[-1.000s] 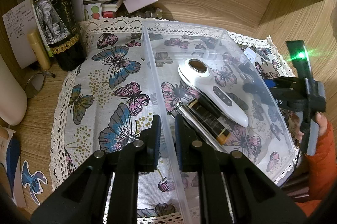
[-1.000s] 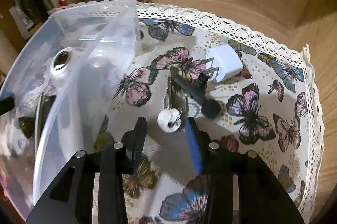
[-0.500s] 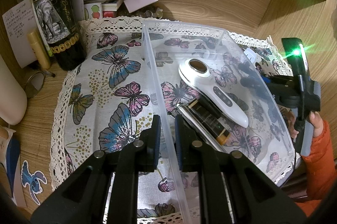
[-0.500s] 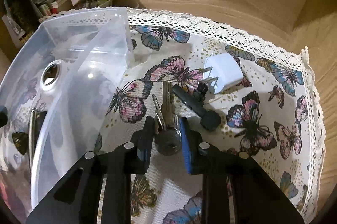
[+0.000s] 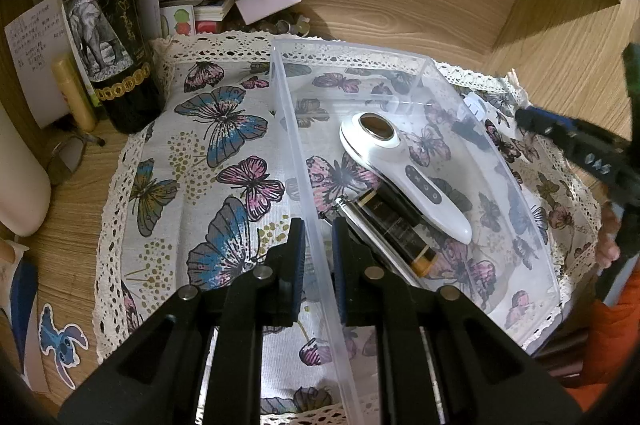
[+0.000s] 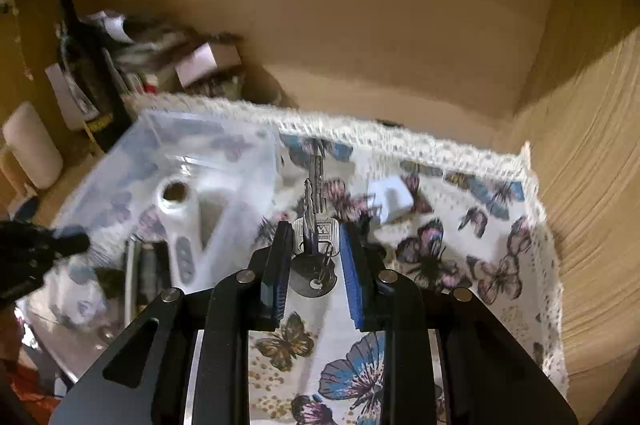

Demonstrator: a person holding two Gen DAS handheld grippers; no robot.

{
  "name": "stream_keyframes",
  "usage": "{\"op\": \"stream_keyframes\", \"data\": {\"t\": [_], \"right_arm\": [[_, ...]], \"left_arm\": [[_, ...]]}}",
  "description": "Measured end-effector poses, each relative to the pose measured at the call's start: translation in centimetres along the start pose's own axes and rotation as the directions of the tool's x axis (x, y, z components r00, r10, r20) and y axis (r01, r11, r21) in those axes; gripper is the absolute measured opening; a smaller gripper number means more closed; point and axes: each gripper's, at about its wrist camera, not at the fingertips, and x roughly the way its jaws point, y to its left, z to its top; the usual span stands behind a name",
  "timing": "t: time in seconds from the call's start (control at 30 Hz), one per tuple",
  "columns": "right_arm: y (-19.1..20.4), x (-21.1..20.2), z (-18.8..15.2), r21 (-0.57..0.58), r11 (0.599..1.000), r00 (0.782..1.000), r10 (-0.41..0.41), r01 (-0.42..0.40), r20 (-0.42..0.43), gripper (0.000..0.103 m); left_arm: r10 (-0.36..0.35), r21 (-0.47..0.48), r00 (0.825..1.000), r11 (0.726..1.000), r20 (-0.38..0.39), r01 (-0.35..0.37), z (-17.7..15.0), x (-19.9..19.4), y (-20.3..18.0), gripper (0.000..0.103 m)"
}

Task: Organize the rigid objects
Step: 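Grasp the silver keys on the ring with the right tool and lift, then lower the keys into the clear box and open the right tool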

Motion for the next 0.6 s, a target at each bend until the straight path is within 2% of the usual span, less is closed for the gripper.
{"op": "stream_keyframes", "data": {"t": [0.17,0.3,0.4,0.6], "right_arm": [[1.7,-1.2,1.5,-0.030,0.999,0.997,0.035,-0.033,0.065,0.022],[3.2,-1.7,1.6,-0.064,0.995,0.993,0.084,-0.079,0.077,0.022],[4.7,-1.6,1.4,-0.098,0.988,0.990,0.125,-0.119,0.063,0.022],[7.9,0.4,0.4,-0.159,0.970,0.982,0.185,-0.186,-0.022,0.022]], "left_arm": [[-0.001,0.001,1.000,1.000,0.000,0.001,0.0,0.0,0.0,0.012],[-0.003,-0.001,1.000,1.000,0.000,0.003,0.0,0.0,0.2,0.012],[-0.003,0.000,1.000,1.000,-0.001,0.003,0.0,0.0,0.1,0.012],[-0.004,0.001,1.000,1.000,0.000,0.004,0.1,0.0,0.1,0.012]]}}
